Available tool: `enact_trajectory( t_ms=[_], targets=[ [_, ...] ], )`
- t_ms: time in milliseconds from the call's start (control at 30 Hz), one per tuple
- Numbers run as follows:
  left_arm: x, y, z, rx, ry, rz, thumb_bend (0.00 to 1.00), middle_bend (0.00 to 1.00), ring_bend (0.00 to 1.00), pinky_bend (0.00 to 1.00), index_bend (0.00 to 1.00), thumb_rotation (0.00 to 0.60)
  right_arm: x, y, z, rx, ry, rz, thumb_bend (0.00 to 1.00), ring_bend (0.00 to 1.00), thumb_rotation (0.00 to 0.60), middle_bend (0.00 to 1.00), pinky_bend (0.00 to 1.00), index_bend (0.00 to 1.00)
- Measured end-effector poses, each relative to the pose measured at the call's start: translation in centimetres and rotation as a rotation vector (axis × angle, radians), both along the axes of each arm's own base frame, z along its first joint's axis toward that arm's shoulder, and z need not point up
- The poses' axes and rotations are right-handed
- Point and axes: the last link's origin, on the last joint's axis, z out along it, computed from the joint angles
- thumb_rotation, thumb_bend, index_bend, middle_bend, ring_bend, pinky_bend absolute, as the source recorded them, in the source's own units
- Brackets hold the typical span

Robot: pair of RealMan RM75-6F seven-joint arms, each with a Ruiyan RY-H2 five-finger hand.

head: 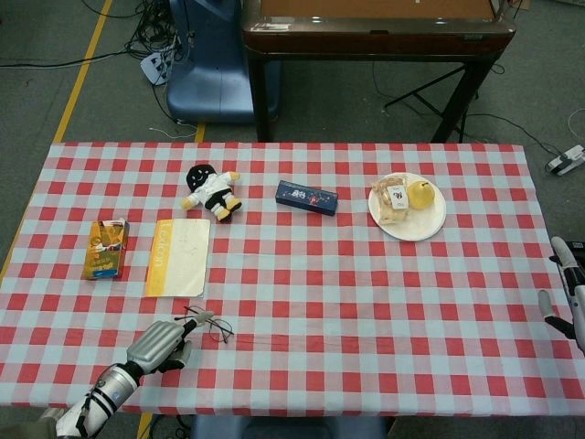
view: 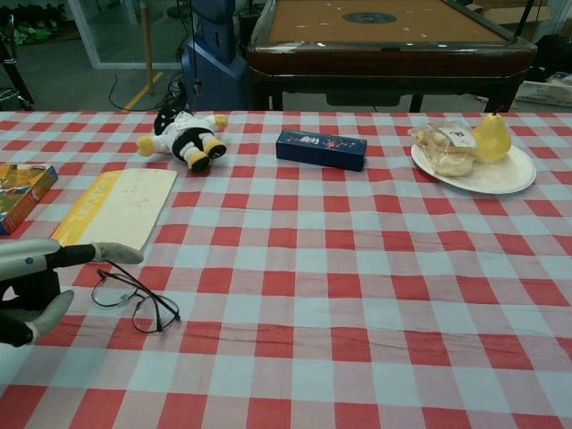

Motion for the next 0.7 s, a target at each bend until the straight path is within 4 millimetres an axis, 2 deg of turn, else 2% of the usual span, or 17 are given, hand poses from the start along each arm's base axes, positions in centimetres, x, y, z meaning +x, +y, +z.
enact_trajectory(
  t_ms=[700],
  targets=[
    [-3.2,0.8,-2.2,-0.045,-0.015,0.125,0.78,1.00,0.95,0.97,0.07,0.600,0.3,0.2,0.1,-0.004,0.007,0.000,0.41,0.20,0.600,0.28,0.18,0.00]
  ],
)
